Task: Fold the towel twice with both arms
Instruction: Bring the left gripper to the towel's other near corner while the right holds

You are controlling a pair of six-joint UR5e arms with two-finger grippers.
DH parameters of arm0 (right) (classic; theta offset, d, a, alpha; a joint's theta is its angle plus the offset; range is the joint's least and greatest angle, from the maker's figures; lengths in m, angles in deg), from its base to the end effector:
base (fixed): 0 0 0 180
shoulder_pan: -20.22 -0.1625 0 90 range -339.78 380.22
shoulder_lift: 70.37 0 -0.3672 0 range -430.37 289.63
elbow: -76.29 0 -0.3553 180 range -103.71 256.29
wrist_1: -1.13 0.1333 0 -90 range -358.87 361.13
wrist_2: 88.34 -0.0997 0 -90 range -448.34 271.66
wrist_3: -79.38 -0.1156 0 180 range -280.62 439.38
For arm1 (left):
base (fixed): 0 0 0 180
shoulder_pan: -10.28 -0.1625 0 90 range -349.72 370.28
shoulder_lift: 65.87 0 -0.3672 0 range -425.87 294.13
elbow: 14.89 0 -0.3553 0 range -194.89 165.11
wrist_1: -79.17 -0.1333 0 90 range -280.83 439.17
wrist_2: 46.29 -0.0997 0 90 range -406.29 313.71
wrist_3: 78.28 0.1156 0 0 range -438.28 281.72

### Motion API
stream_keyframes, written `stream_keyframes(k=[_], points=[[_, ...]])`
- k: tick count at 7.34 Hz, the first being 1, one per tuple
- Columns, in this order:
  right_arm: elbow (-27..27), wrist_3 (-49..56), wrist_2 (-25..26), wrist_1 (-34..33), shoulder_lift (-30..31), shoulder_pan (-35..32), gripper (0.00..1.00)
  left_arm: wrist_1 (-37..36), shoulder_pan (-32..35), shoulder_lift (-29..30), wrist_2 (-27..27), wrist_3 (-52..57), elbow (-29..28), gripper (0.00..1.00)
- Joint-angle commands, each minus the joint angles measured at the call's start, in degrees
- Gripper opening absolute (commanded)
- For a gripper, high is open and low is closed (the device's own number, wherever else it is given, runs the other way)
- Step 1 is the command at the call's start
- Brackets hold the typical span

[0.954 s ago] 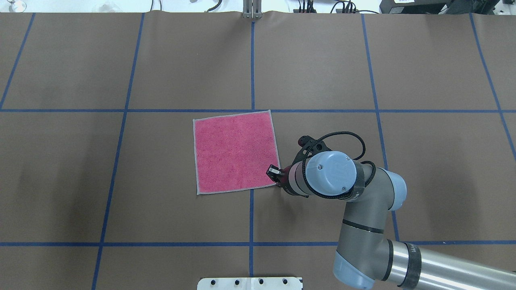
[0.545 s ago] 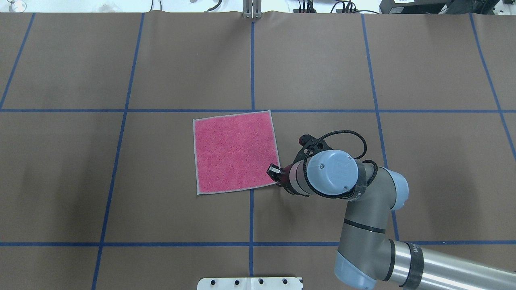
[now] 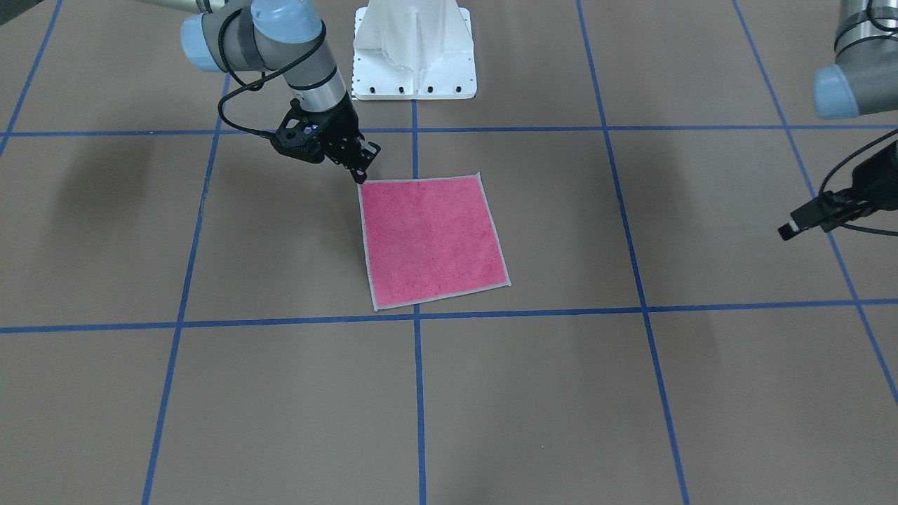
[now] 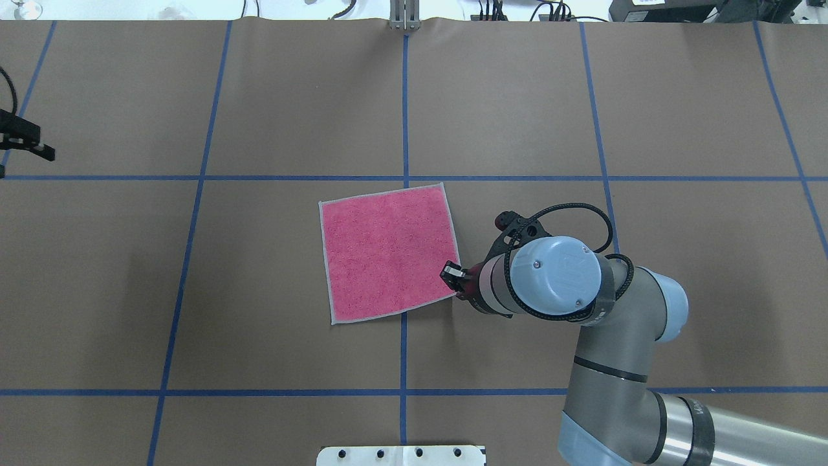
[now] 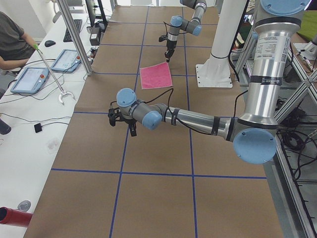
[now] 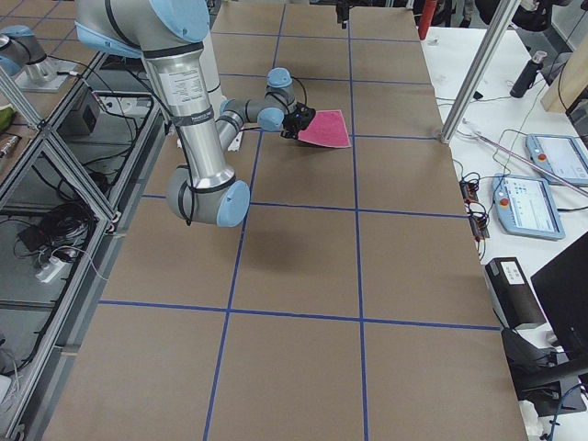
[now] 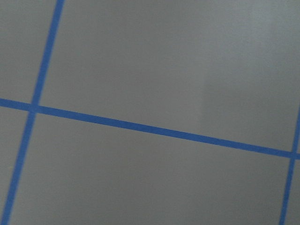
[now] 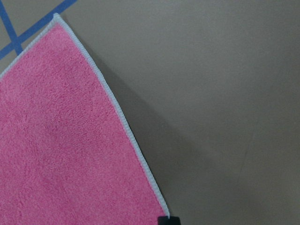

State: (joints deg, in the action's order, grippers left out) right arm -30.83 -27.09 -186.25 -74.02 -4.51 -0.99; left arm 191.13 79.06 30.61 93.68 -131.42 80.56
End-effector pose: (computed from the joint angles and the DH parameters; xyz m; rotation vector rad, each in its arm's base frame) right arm -0.4870 -0.3149 0.2444 -0.0874 -0.9950 0.5354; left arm 0.1440 -0.4947 0.4600 -0.0705 1.0081 -0.2513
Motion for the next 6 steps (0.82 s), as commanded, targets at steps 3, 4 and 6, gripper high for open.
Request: stream_keyframes(k=[3, 4, 6], points=[[-2.92, -4.96, 1.93, -0.18, 2.24, 3.72, 0.00, 0.37, -20.92, 9.21, -12.92, -35.89, 9.31, 1.00], [-2.92, -6.01, 1.93, -0.18, 2.34, 3.72, 0.00, 0.28, -25.85, 11.86, -16.70, -42.33, 9.40, 1.00], [-3.01, -5.94, 1.67, -0.18, 2.78, 3.63, 0.00, 0.19, -36.48, 14.78, -29.76, -54.55, 10.62, 0.97]])
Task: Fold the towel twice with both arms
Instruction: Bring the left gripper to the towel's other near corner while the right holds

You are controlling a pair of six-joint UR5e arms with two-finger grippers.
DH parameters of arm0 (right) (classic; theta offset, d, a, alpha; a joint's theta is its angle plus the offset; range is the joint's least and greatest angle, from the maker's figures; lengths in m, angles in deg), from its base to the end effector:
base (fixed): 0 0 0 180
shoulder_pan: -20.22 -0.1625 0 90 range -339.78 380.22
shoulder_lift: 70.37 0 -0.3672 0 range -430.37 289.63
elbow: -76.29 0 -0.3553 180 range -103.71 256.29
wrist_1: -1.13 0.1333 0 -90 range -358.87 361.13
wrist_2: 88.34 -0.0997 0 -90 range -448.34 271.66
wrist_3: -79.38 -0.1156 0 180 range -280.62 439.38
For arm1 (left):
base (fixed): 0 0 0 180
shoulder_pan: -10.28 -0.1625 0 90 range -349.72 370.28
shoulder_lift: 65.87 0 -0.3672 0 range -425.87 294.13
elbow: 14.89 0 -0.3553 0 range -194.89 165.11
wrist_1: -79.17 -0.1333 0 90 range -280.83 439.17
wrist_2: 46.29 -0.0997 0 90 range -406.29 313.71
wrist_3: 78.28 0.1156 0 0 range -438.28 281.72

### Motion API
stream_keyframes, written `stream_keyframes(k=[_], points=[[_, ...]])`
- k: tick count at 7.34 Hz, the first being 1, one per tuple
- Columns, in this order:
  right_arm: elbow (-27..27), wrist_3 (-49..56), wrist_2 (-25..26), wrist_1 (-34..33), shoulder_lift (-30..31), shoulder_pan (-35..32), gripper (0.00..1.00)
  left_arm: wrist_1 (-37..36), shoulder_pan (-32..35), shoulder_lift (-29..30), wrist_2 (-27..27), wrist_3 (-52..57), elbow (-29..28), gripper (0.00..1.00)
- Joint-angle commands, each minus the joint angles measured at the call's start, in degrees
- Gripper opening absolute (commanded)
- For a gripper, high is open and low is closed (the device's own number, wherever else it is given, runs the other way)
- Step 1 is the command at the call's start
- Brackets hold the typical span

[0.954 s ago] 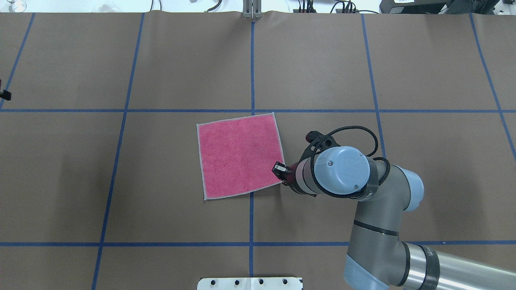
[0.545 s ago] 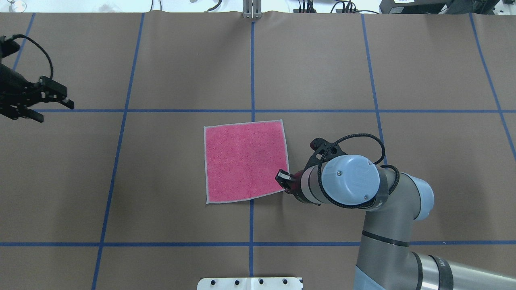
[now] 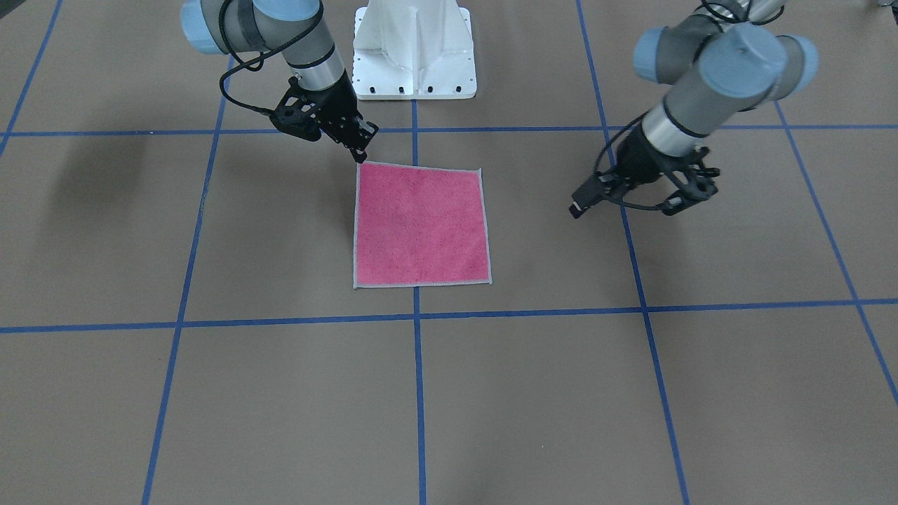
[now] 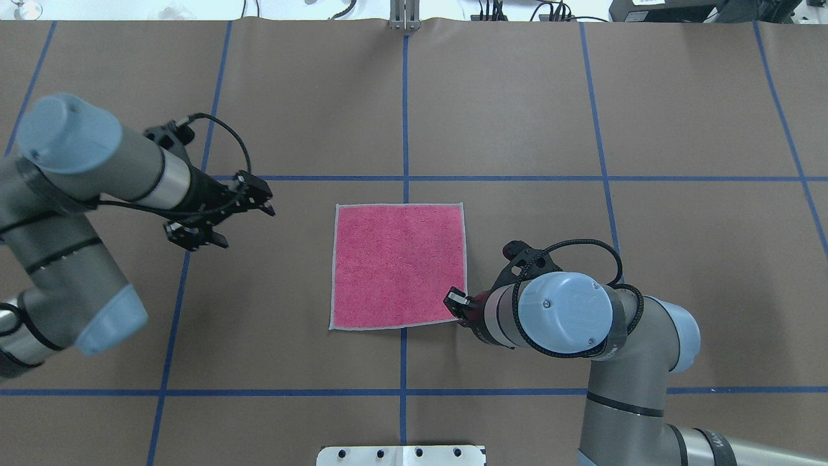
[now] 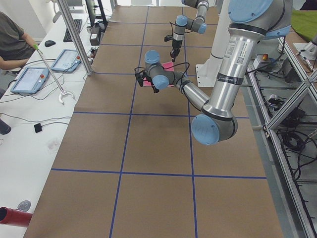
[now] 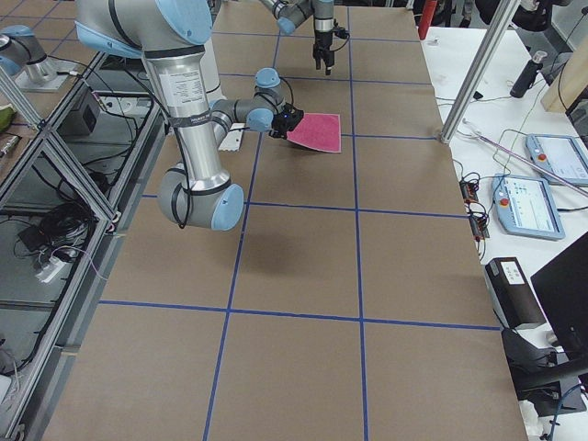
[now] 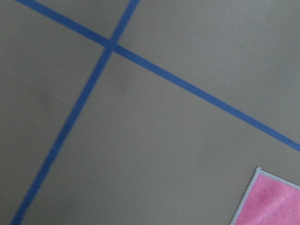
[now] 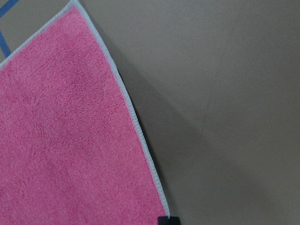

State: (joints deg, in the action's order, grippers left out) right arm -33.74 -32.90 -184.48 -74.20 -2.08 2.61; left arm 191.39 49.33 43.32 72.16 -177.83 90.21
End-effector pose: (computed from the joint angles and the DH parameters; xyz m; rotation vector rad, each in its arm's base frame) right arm -0.4894 -0.2822 0.2476 -0.1405 -0.9943 0.5852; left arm 0.3810 -0.4098 0.2821 -0.1965 1.0599 -0.5213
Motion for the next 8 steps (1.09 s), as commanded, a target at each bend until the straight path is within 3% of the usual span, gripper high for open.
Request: stream_keyframes(k=[1, 3, 8], points=[[-0.09, -0.13, -0.19, 0.00, 0.26, 0.12, 0.00, -0.07, -11.06, 2.16, -12.50, -10.20, 1.24, 0.93], [0.00, -0.13, -0.10, 0.00, 0.44, 0.12, 0.00, -0.25, -15.74, 2.16, -16.57, -12.68, 1.42, 0.73], [-1.06, -0.22, -0.02, 0.00, 1.93, 0.56, 0.00, -0.25, -21.29, 2.34, -19.13, -12.69, 0.63, 0.70]])
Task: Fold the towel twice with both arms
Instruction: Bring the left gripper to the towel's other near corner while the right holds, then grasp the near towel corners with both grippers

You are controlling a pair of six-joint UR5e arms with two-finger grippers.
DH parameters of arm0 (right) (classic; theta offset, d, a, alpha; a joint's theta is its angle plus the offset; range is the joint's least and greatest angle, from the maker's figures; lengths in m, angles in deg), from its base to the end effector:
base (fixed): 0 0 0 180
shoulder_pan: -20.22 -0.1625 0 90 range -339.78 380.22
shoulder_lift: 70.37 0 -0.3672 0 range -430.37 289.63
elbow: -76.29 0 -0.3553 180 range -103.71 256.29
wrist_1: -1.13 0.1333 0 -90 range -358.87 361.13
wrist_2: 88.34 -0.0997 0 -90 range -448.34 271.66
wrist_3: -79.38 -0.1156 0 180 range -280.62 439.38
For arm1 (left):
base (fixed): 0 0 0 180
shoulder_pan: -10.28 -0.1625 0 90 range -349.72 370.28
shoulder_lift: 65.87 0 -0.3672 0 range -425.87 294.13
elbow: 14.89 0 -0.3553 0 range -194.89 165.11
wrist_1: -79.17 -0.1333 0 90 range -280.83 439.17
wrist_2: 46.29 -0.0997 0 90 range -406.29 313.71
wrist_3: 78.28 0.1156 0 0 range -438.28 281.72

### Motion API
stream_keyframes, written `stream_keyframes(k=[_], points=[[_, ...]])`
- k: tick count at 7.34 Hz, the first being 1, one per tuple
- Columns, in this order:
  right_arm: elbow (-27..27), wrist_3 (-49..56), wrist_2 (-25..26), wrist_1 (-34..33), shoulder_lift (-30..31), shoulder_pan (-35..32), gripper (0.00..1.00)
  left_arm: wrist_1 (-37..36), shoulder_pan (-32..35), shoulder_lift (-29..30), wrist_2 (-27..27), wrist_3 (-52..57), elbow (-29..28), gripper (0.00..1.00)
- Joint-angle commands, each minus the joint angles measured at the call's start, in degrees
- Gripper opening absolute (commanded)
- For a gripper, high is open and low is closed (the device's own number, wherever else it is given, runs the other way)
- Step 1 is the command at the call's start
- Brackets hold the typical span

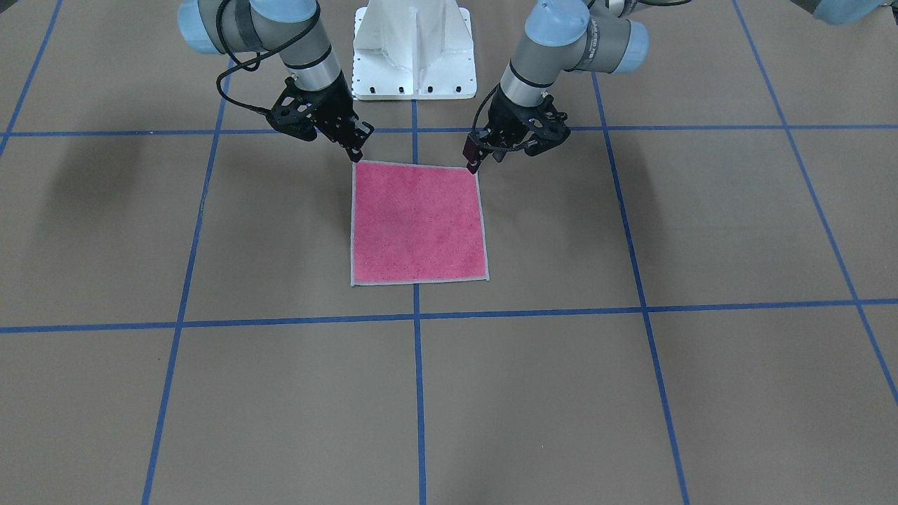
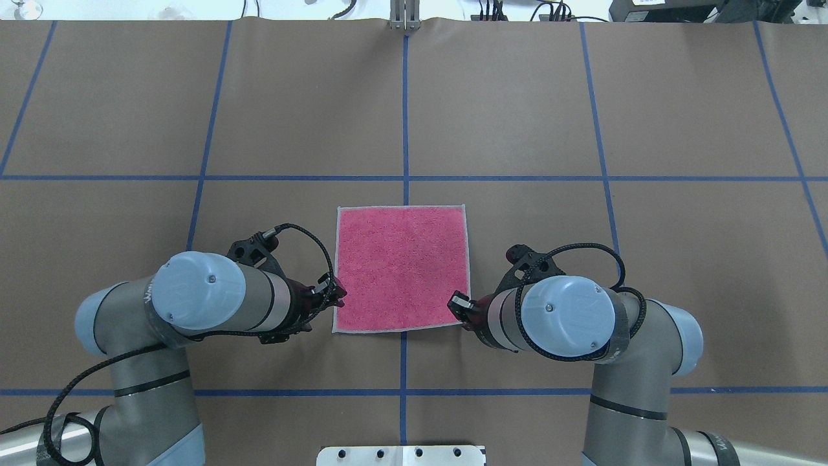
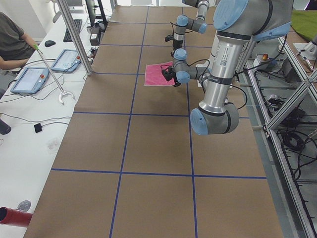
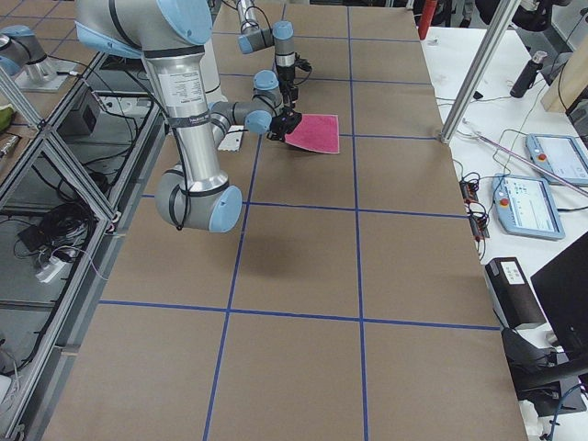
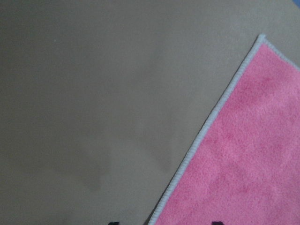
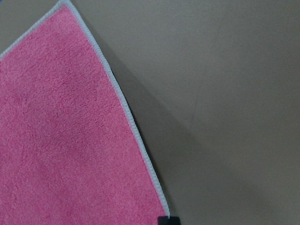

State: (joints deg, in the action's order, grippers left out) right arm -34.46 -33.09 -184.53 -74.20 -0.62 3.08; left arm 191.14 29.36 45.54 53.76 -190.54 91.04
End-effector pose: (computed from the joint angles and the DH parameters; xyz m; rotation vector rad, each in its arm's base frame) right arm -0.4865 -0.2765 0.2564 -0.1467 -0.9801 0.5825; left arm 0.4973 -0.2917 0.2612 -0.1908 1.0426 -0.5633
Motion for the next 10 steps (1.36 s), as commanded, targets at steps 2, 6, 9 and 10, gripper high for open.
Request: stream_keyframes(k=[2, 6, 9, 10], points=[[-0.34, 0.06, -0.05, 0.00, 0.47, 0.70, 0.00, 0.00, -1.69, 0.30, -0.82, 0.02, -0.38, 0.65], [-0.42, 0.23, -0.49, 0.00, 0.56, 0.97, 0.00, 0.00, -1.86, 2.14, -0.90, 0.02, -2.48, 0.61], [-0.43, 0.23, -0.49, 0.00, 0.56, 0.97, 0.00, 0.00, -1.95, 2.15, -1.26, 0.02, -2.93, 0.56], [-0.51, 0.23, -0.49, 0.00, 0.47, 0.88, 0.00, 0.00, -2.04, 2.15, -1.26, 0.02, -2.93, 0.52]])
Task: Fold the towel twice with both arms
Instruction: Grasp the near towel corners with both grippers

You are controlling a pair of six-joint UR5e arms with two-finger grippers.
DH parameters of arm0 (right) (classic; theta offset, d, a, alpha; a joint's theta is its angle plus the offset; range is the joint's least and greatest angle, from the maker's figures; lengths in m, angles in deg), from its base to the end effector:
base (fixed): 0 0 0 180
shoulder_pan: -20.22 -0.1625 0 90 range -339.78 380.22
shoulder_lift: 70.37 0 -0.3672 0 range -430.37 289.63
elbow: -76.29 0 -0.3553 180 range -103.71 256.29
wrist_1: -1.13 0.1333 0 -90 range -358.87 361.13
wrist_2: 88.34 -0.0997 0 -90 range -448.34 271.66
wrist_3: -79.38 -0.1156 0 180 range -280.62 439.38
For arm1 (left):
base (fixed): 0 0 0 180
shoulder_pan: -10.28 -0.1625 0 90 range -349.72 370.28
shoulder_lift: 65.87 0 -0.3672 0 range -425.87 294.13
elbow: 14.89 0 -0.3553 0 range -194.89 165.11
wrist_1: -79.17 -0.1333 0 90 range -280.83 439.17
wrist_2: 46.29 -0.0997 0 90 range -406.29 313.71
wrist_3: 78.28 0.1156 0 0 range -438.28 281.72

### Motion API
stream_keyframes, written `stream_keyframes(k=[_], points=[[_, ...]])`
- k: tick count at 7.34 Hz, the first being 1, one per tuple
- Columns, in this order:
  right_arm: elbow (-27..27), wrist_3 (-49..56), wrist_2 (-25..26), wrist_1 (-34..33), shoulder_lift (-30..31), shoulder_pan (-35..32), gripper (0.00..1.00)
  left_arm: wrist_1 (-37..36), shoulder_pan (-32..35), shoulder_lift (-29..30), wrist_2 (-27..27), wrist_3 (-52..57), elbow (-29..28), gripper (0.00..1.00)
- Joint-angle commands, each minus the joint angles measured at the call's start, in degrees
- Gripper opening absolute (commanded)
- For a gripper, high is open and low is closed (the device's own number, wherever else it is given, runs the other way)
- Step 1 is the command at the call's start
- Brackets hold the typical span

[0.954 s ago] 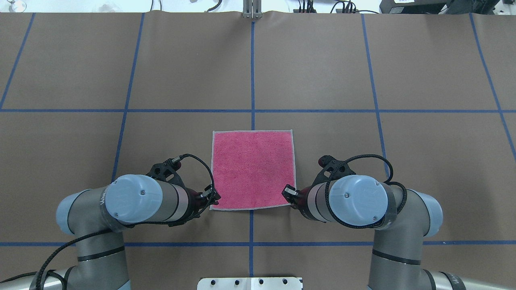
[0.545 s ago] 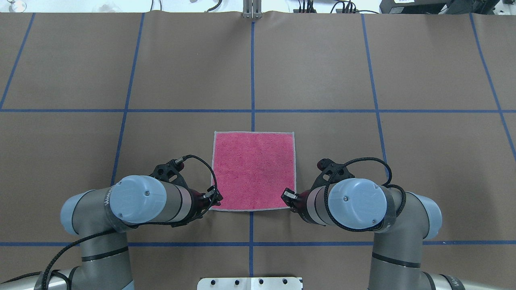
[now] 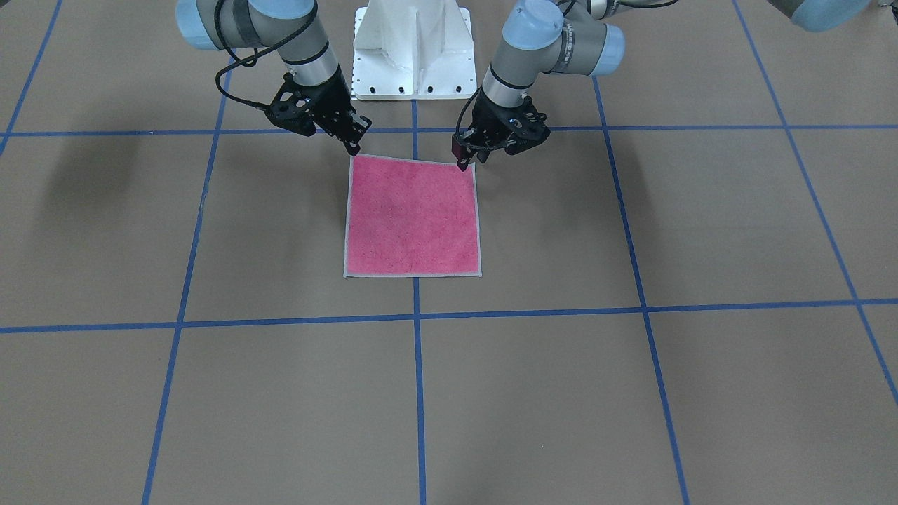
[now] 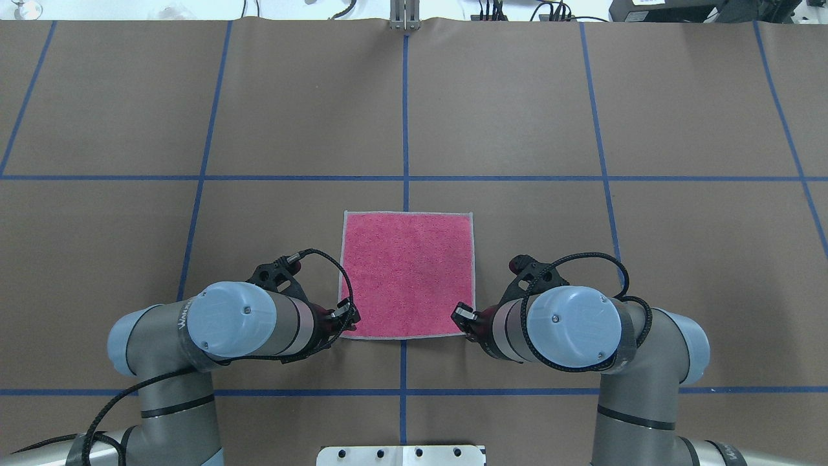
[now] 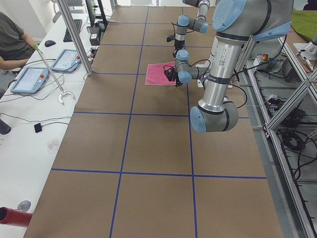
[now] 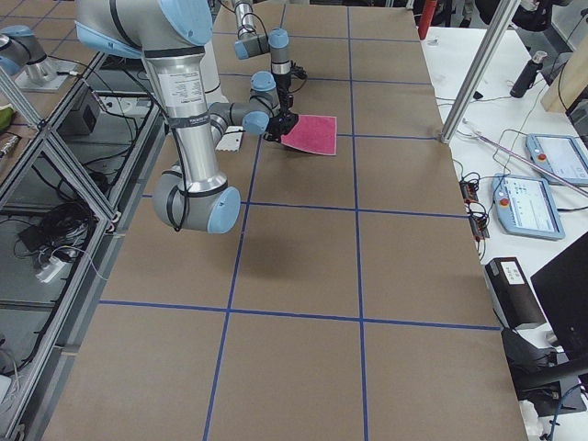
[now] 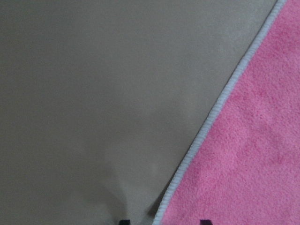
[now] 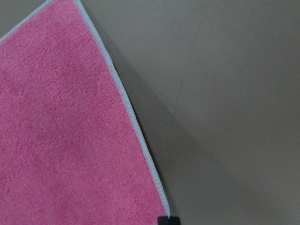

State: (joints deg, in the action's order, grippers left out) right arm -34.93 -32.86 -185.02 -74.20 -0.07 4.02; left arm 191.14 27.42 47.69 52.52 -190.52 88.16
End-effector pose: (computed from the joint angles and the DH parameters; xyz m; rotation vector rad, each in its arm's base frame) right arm -0.4883 -0.2667 0.2581 -0.1605 -0.9760 0.5598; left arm 0.5215 -0.2818 0.2617 -0.1879 1.0270 -0.5463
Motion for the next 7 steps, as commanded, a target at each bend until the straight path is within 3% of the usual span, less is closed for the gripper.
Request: stream_keyframes(k=[1, 4, 6, 7], points=[[-0.05, 0.00, 0.00, 0.00, 0.01, -0.06, 0.00, 0.00, -0.09, -0.01, -0.02, 0.00, -0.04, 0.40], [-0.40, 0.00, 0.00, 0.00, 0.01, -0.06, 0.00, 0.00, -0.44, -0.18, -0.02, 0.00, -0.04, 0.34], [-0.40, 0.00, 0.00, 0.00, 0.19, -0.15, 0.00, 0.00, -0.35, -0.18, -0.02, 0.00, 0.31, 0.01], [-0.49, 0.00, 0.00, 0.00, 0.53, -0.15, 0.00, -0.09, -0.18, -0.18, -0.02, 0.00, 0.74, 0.00]])
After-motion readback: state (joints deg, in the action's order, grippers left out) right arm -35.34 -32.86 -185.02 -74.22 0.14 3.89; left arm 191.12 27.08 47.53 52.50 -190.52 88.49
